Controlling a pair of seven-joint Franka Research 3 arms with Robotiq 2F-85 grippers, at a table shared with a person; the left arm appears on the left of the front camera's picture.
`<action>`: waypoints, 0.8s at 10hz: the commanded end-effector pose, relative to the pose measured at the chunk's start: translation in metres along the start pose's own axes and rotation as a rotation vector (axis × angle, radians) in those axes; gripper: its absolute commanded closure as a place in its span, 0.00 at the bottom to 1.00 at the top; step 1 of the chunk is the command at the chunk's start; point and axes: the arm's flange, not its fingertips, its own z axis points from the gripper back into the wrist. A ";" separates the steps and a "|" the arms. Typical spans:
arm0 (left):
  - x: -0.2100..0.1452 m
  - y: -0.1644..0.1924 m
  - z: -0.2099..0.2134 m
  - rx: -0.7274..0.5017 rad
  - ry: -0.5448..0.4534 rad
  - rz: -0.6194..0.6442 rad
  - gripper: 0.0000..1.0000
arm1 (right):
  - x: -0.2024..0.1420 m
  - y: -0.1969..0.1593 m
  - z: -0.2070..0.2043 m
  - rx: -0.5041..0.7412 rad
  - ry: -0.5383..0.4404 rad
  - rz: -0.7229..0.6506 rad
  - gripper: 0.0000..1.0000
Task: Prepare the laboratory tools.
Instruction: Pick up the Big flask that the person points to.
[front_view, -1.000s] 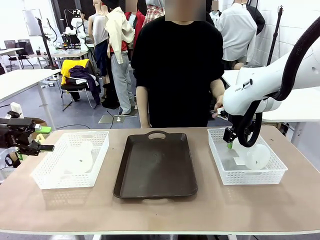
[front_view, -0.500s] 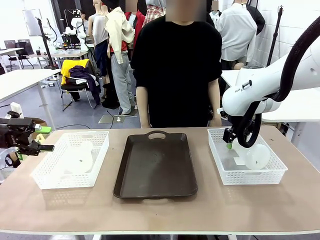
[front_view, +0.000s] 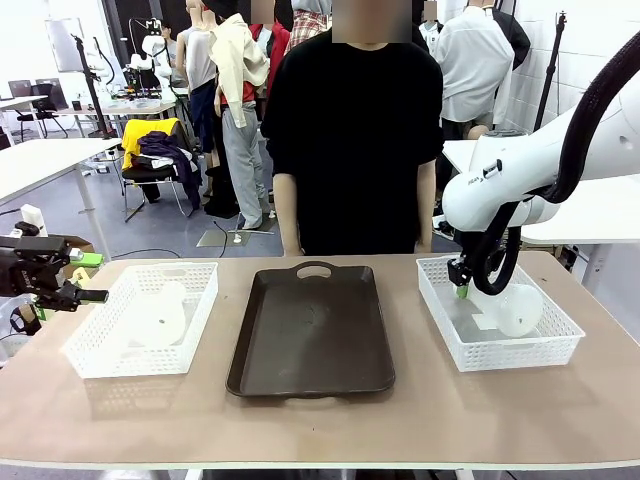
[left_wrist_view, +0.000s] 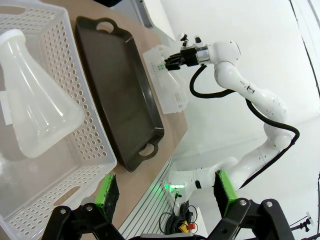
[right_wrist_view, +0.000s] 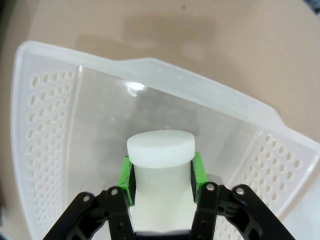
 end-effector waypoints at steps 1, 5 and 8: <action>0.000 -0.002 0.002 -0.011 -0.003 -0.009 0.00 | 0.007 -0.001 -0.002 0.000 0.017 -0.031 1.00; 0.000 -0.002 0.002 -0.011 -0.003 -0.009 0.00 | 0.004 -0.003 -0.001 0.012 0.022 -0.071 1.00; 0.000 -0.002 0.002 -0.011 -0.003 -0.009 0.00 | -0.001 -0.002 0.000 0.001 0.003 -0.019 1.00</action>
